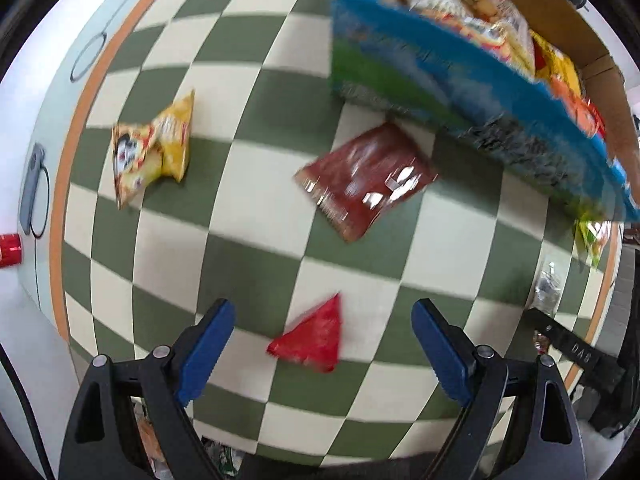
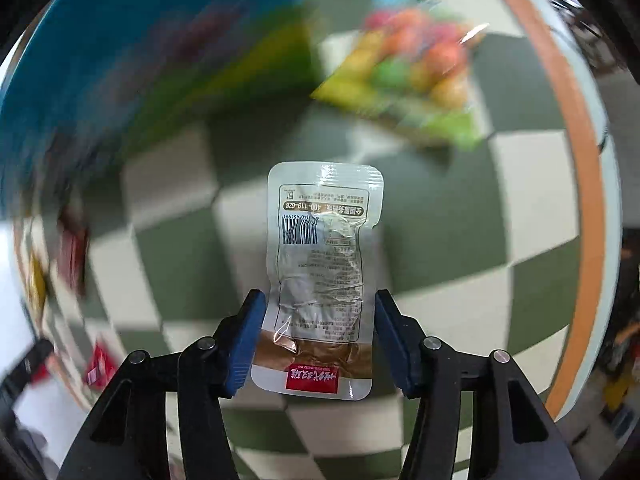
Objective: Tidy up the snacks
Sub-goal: 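Grasp the white sauce pouch with right gripper while left grasps the red triangle packet, then carry both held packets over the box and lower them inside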
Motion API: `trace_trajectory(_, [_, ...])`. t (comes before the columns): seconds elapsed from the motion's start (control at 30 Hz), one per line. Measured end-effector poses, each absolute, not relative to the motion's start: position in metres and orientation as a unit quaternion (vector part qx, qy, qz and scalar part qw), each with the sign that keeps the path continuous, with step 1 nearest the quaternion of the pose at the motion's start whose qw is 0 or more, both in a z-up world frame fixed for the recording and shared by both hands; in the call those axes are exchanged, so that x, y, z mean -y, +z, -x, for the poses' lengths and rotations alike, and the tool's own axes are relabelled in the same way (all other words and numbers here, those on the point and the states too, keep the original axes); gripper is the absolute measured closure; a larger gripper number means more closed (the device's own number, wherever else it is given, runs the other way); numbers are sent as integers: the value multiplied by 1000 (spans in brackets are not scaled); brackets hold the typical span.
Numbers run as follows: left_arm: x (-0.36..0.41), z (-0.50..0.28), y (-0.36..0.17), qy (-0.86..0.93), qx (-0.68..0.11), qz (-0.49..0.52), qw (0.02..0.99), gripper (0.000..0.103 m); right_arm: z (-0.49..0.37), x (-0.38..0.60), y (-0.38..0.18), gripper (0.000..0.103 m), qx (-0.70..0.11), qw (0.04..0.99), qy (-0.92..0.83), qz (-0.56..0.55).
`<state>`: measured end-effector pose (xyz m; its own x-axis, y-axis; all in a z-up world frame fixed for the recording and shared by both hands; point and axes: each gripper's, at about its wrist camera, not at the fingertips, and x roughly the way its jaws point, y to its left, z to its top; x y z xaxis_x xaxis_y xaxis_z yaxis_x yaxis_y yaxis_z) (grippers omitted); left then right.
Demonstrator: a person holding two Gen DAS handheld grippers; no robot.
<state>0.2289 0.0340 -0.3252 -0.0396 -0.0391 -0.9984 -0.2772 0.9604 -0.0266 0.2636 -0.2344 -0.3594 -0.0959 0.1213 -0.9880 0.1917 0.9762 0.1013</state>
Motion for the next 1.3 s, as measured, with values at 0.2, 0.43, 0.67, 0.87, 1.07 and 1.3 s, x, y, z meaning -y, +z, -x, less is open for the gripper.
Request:
trace_trajectory(0.2, [-46, -207, -356, 78, -749, 131, 644, 12, -231, 197, -363, 45, -749, 655, 22, -97])
trace_trajectory(0.43, [-34, -199, -391, 68, -768, 123, 625, 27, -230, 189, -365, 45, -752, 654, 38, -76])
trace_trajectory(0.67, [-22, -190, -388, 73, -768, 111, 627, 59, -238, 184, -370, 45, -752, 654, 40, -71])
trace_trajectory(0.87, [-4, -197, -359, 48, -753, 110, 647, 59, -241, 175, -361, 46, -746, 660, 56, -73])
trace_trajectory(1.07, [20, -211, -313, 9, -729, 113, 675, 59, -237, 184, -340, 46, -734, 668, 76, -96])
trace_trajectory(1.3, [30, -235, -264, -34, -702, 115, 702, 59, -233, 204, -294, 46, -711, 682, 103, -136])
